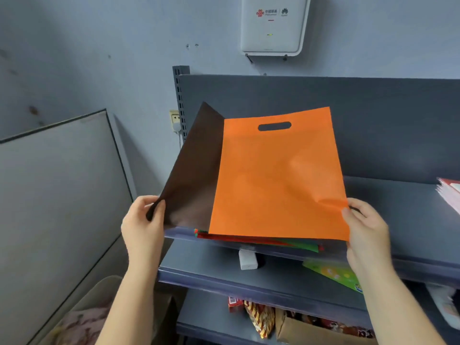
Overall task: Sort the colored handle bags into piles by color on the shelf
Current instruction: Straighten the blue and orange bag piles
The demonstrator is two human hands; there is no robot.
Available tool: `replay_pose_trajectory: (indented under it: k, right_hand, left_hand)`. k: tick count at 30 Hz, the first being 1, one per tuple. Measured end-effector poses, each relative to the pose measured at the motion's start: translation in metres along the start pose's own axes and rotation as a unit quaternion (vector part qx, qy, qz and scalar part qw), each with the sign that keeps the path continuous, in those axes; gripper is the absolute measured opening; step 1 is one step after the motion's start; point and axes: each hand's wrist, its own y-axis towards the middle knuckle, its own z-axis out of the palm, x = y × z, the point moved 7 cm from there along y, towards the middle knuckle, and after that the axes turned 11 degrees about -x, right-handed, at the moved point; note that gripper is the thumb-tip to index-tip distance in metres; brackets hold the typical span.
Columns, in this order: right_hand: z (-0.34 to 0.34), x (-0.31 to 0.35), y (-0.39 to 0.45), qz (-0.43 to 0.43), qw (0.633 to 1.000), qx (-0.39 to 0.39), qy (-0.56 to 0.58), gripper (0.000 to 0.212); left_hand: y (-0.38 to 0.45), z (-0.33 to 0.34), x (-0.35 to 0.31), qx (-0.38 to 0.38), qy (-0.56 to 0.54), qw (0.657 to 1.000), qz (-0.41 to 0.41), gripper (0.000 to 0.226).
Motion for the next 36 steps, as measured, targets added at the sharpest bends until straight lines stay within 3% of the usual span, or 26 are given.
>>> replay_pose_trajectory:
  k: [4, 8, 15, 21, 28, 36]
  right_hand:
    - [0.018, 0.006, -0.04, 0.081, 0.991, 0.067, 0.081, 0.025]
    - [0.037, 0.003, -0.096, 0.152, 0.97, 0.159, 0.106, 0.025]
    - [0.062, -0.006, -0.213, 0.226, 0.924, 0.287, 0.109, 0.021]
    - [0.09, 0.005, -0.333, 0.302, 0.857, 0.392, 0.144, 0.029]
    - [0.101, 0.028, -0.425, 0.286, 0.817, 0.486, 0.125, 0.026]
    - [0.11, 0.067, -0.491, 0.245, 0.804, 0.525, 0.133, 0.025]
  left_hand:
    - [-0.034, -0.064, 0.009, -0.11, -0.049, 0.988, -0.096, 0.01]
    - [-0.069, -0.126, 0.014, -0.171, -0.124, 0.959, -0.187, 0.011]
    - [-0.13, -0.275, -0.003, -0.331, -0.07, 0.927, -0.162, 0.016]
    - [-0.172, -0.396, -0.014, -0.439, -0.115, 0.872, -0.184, 0.014]
    - [-0.197, -0.5, -0.029, -0.502, -0.098, 0.842, -0.17, 0.011]
    - [-0.196, -0.571, -0.024, -0.488, -0.059, 0.839, -0.235, 0.014]
